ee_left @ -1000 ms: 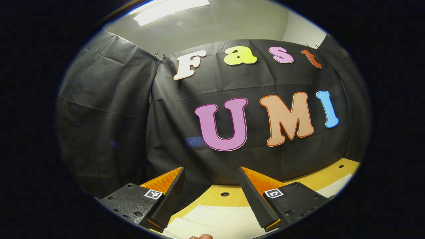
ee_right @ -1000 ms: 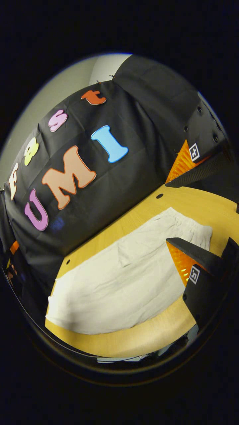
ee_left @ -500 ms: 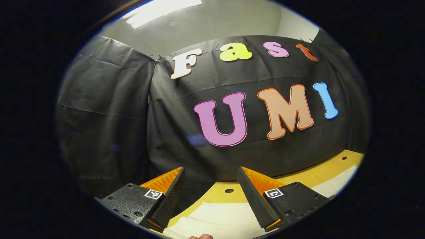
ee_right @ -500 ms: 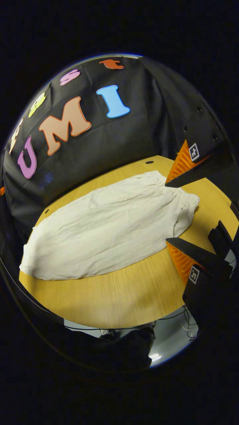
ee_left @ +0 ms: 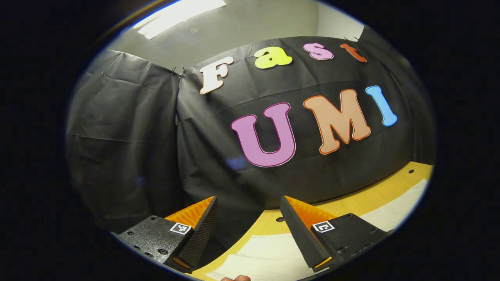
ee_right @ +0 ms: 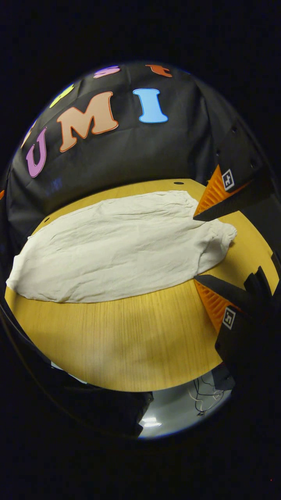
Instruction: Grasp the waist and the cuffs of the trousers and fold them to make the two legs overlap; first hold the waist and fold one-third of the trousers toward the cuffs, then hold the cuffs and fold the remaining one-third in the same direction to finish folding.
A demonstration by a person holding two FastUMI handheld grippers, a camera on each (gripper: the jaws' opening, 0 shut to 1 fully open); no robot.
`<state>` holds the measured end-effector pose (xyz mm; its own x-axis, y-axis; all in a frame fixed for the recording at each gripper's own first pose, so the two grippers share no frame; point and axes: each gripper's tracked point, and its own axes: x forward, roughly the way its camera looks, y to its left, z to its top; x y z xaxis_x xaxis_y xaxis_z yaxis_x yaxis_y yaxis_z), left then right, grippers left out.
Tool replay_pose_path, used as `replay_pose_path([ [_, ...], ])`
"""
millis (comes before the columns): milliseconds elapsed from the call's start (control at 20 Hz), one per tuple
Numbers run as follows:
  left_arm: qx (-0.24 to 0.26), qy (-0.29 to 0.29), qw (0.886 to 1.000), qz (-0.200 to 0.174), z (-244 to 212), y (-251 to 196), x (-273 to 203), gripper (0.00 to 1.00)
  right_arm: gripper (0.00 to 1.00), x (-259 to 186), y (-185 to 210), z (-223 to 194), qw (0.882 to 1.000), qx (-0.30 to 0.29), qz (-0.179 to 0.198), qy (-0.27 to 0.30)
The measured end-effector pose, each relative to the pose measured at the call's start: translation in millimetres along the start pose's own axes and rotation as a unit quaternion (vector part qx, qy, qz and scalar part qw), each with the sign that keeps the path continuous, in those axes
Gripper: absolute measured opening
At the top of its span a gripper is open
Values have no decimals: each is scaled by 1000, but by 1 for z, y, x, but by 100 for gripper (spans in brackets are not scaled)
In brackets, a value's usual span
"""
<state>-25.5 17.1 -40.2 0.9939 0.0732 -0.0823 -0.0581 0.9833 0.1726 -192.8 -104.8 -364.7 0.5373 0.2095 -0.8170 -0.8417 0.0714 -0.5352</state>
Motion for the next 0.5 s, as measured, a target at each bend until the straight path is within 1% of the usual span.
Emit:
replay_pose_path([
  [50, 3, 1, 1000, -1, -3, 1, -1, 96, 91, 3, -1, -1, 1000, 3, -1, 4],
  [100, 8, 3, 1000, -3, -6, 3, -2, 96, 88, 5, -4, -1, 1000, 5, -5, 6],
  [150, 16, 6, 1000, -4, -10, 3, -3, 96, 88, 8, -4, -2, 1000, 8, -4, 9],
  [200, 24, 10, 1000, -7, -16, 4, -5, 96, 82, 12, -7, -2, 1000, 5, -10, 12],
  [300, 43, 17, 999, -13, -27, 4, -7, 96, 76, 19, -7, 1, 1000, -2, -10, 19],
  [350, 51, 21, 998, -17, -34, 4, -8, 96, 71, 20, -7, 3, 1000, -7, -12, 21],
  [400, 61, 28, 997, -23, -44, 4, -11, 96, 62, 24, -4, 2, 1000, -3, 0, 27],
  [500, 77, 49, 995, -32, -67, 5, -15, 96, 35, 29, 8, -1, 999, 6, 14, 31],
])
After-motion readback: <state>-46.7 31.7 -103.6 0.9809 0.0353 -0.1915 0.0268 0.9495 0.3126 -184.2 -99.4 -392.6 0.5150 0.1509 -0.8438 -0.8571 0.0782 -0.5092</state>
